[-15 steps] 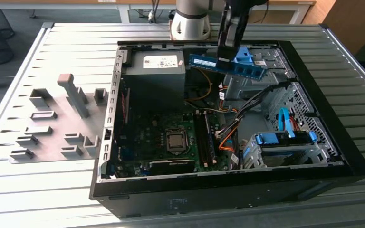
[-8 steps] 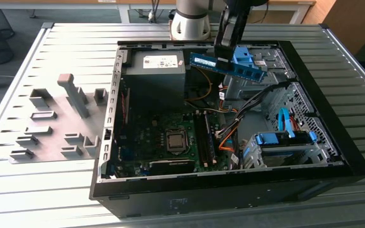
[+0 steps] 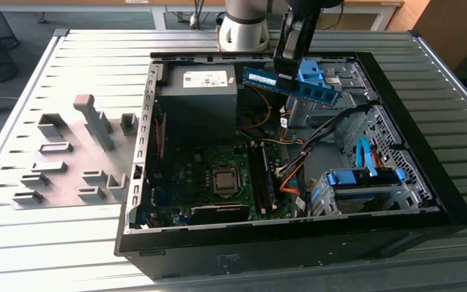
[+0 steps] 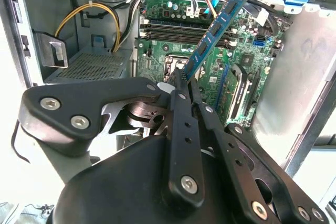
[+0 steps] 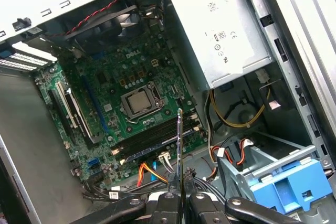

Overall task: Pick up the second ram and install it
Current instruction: 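Insert the second ram into the second slot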

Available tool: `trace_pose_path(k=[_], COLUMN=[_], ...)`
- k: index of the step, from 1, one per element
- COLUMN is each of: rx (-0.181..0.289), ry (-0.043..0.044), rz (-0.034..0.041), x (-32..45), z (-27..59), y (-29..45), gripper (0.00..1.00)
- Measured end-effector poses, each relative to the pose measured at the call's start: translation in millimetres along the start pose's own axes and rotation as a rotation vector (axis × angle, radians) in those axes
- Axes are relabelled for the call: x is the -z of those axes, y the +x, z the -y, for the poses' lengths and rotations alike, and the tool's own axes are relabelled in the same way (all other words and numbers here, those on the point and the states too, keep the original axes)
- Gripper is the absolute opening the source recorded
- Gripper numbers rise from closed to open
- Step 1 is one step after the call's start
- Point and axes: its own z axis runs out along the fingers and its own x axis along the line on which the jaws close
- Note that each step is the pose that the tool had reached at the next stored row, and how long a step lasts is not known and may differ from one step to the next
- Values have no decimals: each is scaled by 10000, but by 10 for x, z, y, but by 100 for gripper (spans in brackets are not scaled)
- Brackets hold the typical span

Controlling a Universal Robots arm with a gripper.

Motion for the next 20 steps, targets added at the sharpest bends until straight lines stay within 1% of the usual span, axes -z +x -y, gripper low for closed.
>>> trace_pose_path(k=[20], rx=[-401], ry=[8], rz=[1], x=[-1], z=[0], y=[0], gripper=[14])
